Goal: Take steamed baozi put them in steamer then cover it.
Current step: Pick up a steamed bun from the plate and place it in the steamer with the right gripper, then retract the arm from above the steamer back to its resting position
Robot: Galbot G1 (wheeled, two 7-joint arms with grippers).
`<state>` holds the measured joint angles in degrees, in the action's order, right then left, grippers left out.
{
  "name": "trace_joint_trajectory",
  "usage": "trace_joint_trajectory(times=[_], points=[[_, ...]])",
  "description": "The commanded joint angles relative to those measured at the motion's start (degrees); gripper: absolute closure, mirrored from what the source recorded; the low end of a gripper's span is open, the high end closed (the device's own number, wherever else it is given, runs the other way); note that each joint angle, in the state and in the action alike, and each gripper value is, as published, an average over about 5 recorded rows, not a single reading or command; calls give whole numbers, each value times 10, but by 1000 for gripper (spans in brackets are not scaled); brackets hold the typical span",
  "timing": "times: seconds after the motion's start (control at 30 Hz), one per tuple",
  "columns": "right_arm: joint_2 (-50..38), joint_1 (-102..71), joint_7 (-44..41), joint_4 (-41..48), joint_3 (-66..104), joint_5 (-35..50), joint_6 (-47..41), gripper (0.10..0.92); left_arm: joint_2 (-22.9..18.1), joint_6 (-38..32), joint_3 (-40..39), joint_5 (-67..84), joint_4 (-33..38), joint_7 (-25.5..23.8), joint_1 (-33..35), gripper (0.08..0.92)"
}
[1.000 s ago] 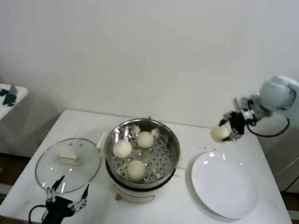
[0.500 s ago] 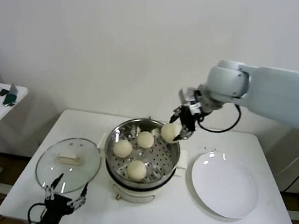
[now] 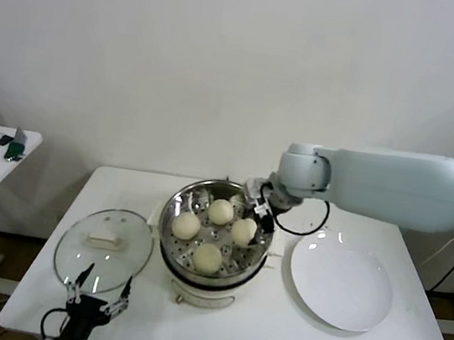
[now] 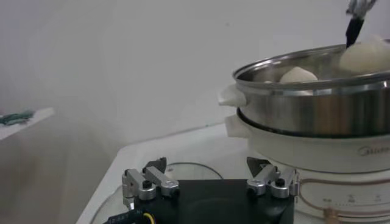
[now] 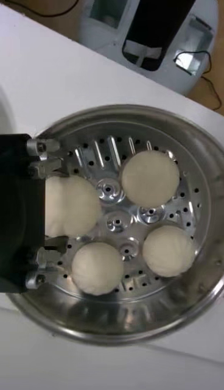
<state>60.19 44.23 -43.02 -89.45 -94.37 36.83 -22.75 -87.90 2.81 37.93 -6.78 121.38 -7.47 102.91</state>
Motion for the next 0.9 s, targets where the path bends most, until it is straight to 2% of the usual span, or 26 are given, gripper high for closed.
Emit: trace_joint_trajectory(times=[0.03, 0.17, 0.3, 0.43, 0.63, 0.7, 0.77, 0.9], points=[[19, -76, 23, 46, 20, -37, -5, 372, -4, 1, 0, -1, 1, -1, -1, 177], [20, -79, 28, 48, 24, -40, -3, 365, -6, 1, 0, -2, 3, -1, -1, 177], [9, -61, 18, 41, 28, -21, 8, 294, -6, 2, 1, -3, 6, -2, 1, 177], [-13, 1, -27, 30, 18, 46, 33, 216, -4, 5, 2, -2, 12, -4, 4, 177], [-95, 75, -65, 49, 48, 161, 57, 203, 0, 4, 3, 6, 22, -3, 6, 177], [-134, 63, -28, 45, 87, 206, 54, 203, 1, 7, 2, 13, 23, -3, 5, 177], [-182, 3, 57, 34, 177, 237, 46, 202, 4, 12, 0, 26, 24, -2, 5, 177], [-267, -199, 225, 21, 414, 198, 46, 203, 8, 11, -5, 59, 27, 12, -2, 177]])
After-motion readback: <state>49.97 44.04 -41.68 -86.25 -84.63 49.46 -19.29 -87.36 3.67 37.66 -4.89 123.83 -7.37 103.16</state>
